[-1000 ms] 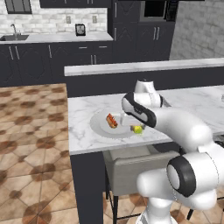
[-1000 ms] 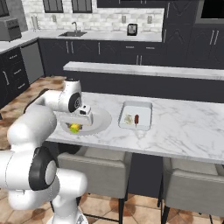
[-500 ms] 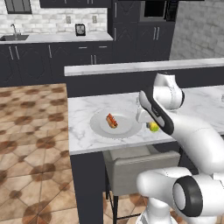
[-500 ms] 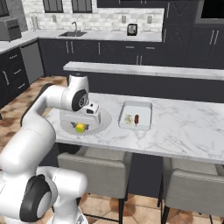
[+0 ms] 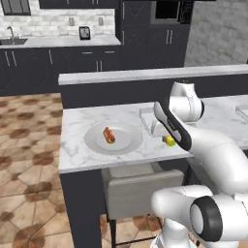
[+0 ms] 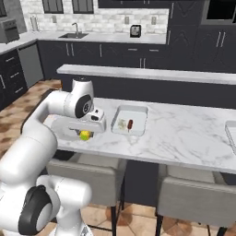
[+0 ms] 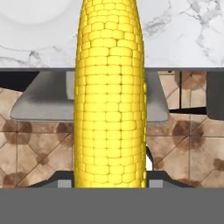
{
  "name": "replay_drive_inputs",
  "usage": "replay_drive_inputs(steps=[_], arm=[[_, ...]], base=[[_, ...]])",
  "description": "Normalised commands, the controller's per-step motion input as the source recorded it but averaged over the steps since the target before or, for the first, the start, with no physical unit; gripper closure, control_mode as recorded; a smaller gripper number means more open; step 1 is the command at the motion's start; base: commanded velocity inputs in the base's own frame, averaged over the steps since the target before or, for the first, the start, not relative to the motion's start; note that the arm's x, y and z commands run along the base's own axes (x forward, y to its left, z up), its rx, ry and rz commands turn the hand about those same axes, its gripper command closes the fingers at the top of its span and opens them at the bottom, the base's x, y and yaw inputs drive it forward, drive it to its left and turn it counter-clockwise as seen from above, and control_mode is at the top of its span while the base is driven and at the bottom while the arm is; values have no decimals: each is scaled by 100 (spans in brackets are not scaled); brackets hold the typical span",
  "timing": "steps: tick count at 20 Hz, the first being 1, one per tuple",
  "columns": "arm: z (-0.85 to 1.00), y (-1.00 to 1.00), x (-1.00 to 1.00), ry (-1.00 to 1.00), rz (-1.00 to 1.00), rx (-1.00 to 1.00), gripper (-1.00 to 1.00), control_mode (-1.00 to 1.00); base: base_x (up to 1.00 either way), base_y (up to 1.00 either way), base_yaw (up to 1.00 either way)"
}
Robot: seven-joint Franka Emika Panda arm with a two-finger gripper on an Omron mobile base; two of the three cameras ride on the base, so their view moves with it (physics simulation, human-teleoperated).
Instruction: Place one cooked food and one vegetable from the large plate to each tupperware container.
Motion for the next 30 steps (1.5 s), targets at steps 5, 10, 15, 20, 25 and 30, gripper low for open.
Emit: replay_drive_inputs(steps=[5, 10, 15, 20, 25, 30], arm=[[0, 0, 0, 0, 0, 0, 100, 100], [0, 0, 0, 0, 0, 0, 100, 100], [0, 0, 0, 0, 0, 0, 100, 100], [0, 0, 0, 0, 0, 0, 100, 100], [0, 0, 0, 0, 0, 0, 100, 100], [0, 0, 0, 0, 0, 0, 100, 100]], base=[[0, -100, 0], [0, -100, 0], [4, -100, 0], [14, -100, 0], [25, -100, 0], [61, -25, -1]])
